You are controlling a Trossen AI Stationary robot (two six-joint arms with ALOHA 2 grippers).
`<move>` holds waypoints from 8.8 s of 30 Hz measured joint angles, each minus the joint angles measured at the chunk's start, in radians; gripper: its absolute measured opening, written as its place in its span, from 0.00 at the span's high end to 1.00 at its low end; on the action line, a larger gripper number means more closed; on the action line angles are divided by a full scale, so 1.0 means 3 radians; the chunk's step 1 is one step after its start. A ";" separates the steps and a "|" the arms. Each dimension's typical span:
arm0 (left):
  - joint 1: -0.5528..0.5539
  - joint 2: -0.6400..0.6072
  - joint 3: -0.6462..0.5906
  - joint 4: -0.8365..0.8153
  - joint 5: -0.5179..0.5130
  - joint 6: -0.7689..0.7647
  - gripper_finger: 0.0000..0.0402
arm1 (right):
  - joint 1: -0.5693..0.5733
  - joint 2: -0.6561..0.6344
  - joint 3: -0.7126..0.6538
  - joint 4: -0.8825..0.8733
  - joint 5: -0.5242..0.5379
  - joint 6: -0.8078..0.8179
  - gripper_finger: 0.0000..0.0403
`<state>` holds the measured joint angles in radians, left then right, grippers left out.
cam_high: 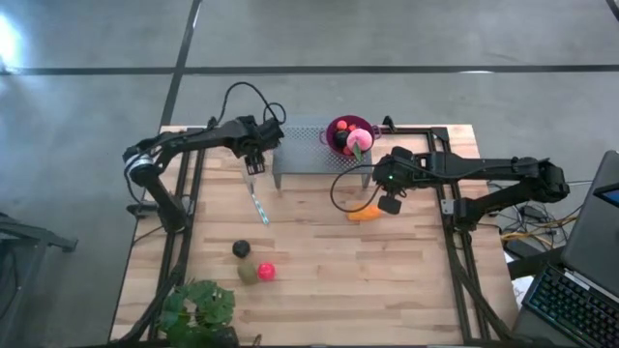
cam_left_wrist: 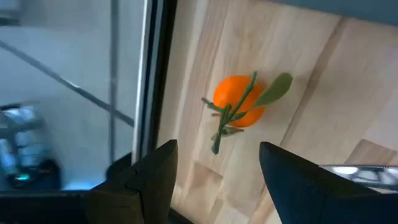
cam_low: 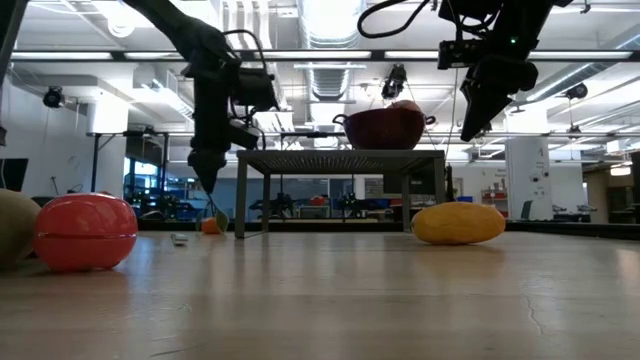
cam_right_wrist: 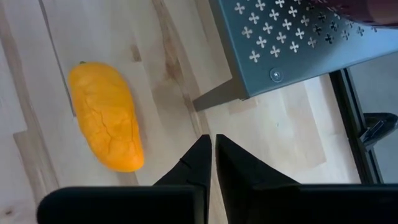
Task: Pick & Place Fruit
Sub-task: Put the tangerine into the purple bowl on the shelf
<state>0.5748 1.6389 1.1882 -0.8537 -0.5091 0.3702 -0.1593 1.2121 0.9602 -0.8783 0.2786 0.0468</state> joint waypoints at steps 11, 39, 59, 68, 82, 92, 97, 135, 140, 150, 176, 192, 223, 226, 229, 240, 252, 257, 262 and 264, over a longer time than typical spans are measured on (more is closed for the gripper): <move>0.0250 -0.0005 -0.0102 0.0235 0.0354 0.0070 0.42 | 0.0000 -0.0001 -0.0003 0.0006 -0.0001 -0.0020 0.96; 0.0347 0.0019 -0.0105 0.0220 0.0532 0.0173 0.89 | 0.0000 -0.0001 -0.0003 0.0006 0.0000 -0.0021 0.95; 0.0347 -0.0021 -0.0027 -0.0136 0.0535 0.0112 0.99 | -0.0001 -0.0003 -0.0003 0.0008 0.0002 -0.0070 0.95; 0.0344 -0.0139 0.0372 -0.0740 0.0517 -0.0183 0.99 | -0.0001 -0.0003 -0.0003 0.0008 0.0002 -0.0070 0.97; 0.0283 -0.0403 0.1153 -0.1684 0.0388 -0.0858 0.99 | -0.0001 -0.0004 -0.0003 0.0005 0.0002 -0.0070 0.96; -0.0049 -0.0835 0.1194 -0.1734 0.0829 -0.1097 0.99 | 0.0000 -0.0004 -0.0003 0.0043 0.0001 -0.0071 0.96; -0.0417 -0.0980 0.1158 -0.1697 0.0912 -0.1094 0.99 | -0.0001 -0.0004 -0.0003 0.0413 -0.0439 -0.0093 0.94; -0.2413 -0.0072 0.1157 0.0103 0.0407 0.0963 0.99 | 0.0416 0.0000 -0.0030 0.2019 -0.1532 -0.0002 0.59; -0.2449 -0.0070 0.1158 0.0501 0.0406 0.1220 0.99 | 0.0416 0.0000 -0.0036 0.2102 -0.1533 -0.0095 0.50; -0.2460 0.0077 0.1159 0.0861 0.0405 0.1893 0.99 | 0.0416 0.0000 -0.0033 0.2096 -0.1537 -0.0106 0.42; -0.2476 0.0107 0.1162 0.1330 0.0063 0.2328 0.99 | 0.0415 0.0000 -0.0047 0.2073 -0.1535 -0.0187 0.62; -0.2477 0.0103 0.1162 0.1324 0.0074 0.2264 0.99 | 0.0413 -0.0001 -0.0030 0.2070 -0.1531 -0.0211 0.97; -0.2503 0.0075 0.1157 0.0609 -0.0783 0.0110 0.32 | 0.0357 -0.0005 0.0348 0.1484 -0.1265 -0.0336 0.98; -0.2498 0.0075 0.1147 0.0341 -0.0782 -0.0285 0.32 | 0.0246 -0.0004 0.0518 0.1283 -0.1246 -0.0366 0.98; -0.2498 0.0055 0.1073 0.0315 -0.0783 -0.0596 0.32 | 0.0086 -0.0005 0.0710 0.1118 -0.1242 -0.0380 0.98; -0.2509 -0.0243 0.0014 0.1856 -0.0781 -0.0639 0.32 | -0.0697 0.0014 0.1075 0.0979 -0.1570 -0.0432 0.98; -0.2508 -0.0414 -0.0766 0.3806 -0.0709 -0.0516 0.32 | -0.1352 0.0819 0.1543 0.1142 -0.1986 -0.0406 0.98; -0.2508 -0.0414 -0.0766 0.3787 -0.0711 -0.0556 0.32 | -0.1485 0.1085 0.1860 0.1127 -0.1980 -0.0248 0.98; -0.2508 -0.0423 -0.0766 0.3764 -0.0712 -0.0551 0.32 | -0.1574 0.1214 0.1966 0.1116 -0.1835 -0.0109 0.98; -0.2508 -0.0427 -0.0755 0.3724 -0.0717 -0.0538 0.32 | -0.1601 0.1255 0.1960 0.1109 -0.1779 -0.0091 0.98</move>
<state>-0.1776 1.5108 0.9618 0.2635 -0.7242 0.2088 -0.6395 1.5885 1.5482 -0.5456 -0.2553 0.0196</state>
